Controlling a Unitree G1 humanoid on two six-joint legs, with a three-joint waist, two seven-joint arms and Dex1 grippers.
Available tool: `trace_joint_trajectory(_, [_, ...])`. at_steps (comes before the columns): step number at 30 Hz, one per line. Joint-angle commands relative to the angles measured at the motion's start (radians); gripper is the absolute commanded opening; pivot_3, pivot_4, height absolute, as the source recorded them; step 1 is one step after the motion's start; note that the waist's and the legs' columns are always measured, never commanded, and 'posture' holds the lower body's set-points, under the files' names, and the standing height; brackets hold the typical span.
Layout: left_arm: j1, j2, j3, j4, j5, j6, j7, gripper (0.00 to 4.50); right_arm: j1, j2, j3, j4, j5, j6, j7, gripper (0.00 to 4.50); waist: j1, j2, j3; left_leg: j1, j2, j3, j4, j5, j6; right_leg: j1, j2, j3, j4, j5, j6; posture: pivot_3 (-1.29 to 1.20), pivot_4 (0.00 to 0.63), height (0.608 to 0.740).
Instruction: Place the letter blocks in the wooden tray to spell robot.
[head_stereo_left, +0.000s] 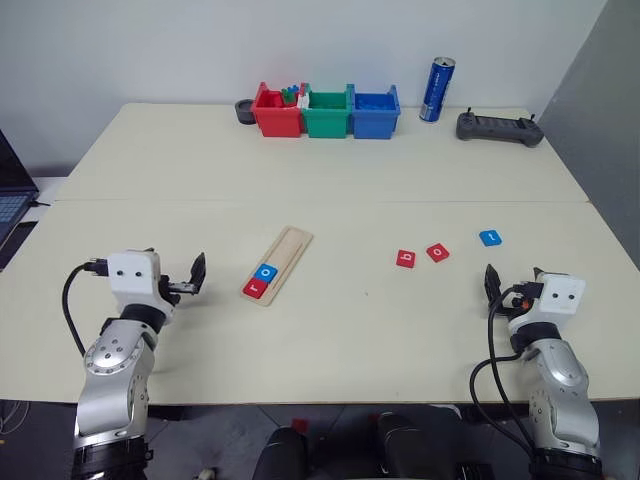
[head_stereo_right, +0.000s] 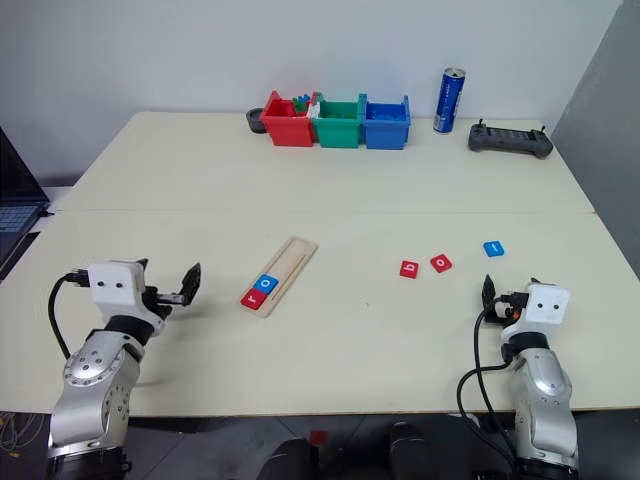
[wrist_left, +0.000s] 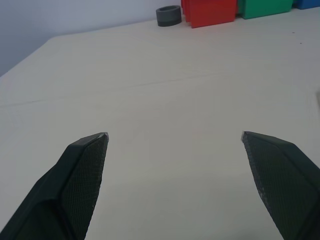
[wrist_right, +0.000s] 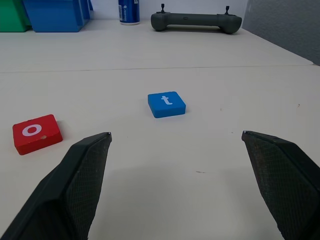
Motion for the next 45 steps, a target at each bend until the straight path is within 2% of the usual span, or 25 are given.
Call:
trace_joint_trajectory(1, [-0.017, 0.003, 0.029, -0.008, -0.003, -0.036, 0.009, 4.50, -0.011, -0.012, -0.016, -0.017, 0.014, -0.026, 0.000, 4.44, 0.000, 0.000, 0.000, 0.000, 0.000, 0.000, 0.000, 0.000, 0.000, 0.000, 0.000, 0.000, 0.000, 0.000, 0.000, 0.00, 0.150, 0.740])
trace_joint_trajectory(28, [-0.039, 0.020, 0.026, 0.012, 0.058, -0.023, 0.061, 4.50, -0.012, -0.020, -0.003, -0.028, 0.008, -0.010, 0.008, 4.44, 0.000, 0.000, 0.000, 0.000, 0.000, 0.000, 0.000, 0.000, 0.000, 0.000, 0.000, 0.000, 0.000, 0.000, 0.000, 0.00, 0.150, 0.740])
trace_joint_trajectory(37, [-0.033, 0.029, 0.046, -0.013, -0.075, -0.025, -0.085, 4.50, -0.007, -0.026, -0.005, -0.031, 0.010, -0.009, 0.007, 4.44, 0.000, 0.000, 0.000, 0.000, 0.000, 0.000, 0.000, 0.000, 0.000, 0.000, 0.000, 0.000, 0.000, 0.000, 0.000, 0.00, 0.150, 0.740])
trace_joint_trajectory(45, [-0.040, 0.043, -0.021, -0.076, -0.092, 0.029, -0.156, 4.50, -0.004, -0.047, 0.013, -0.046, 0.026, -0.002, 0.062, 4.44, -0.001, 0.000, 0.000, 0.000, 0.000, 0.000, 0.000, 0.000, 0.000, 0.000, 0.000, 0.000, 0.000, 0.000, 0.000, 0.00, 0.150, 0.740])
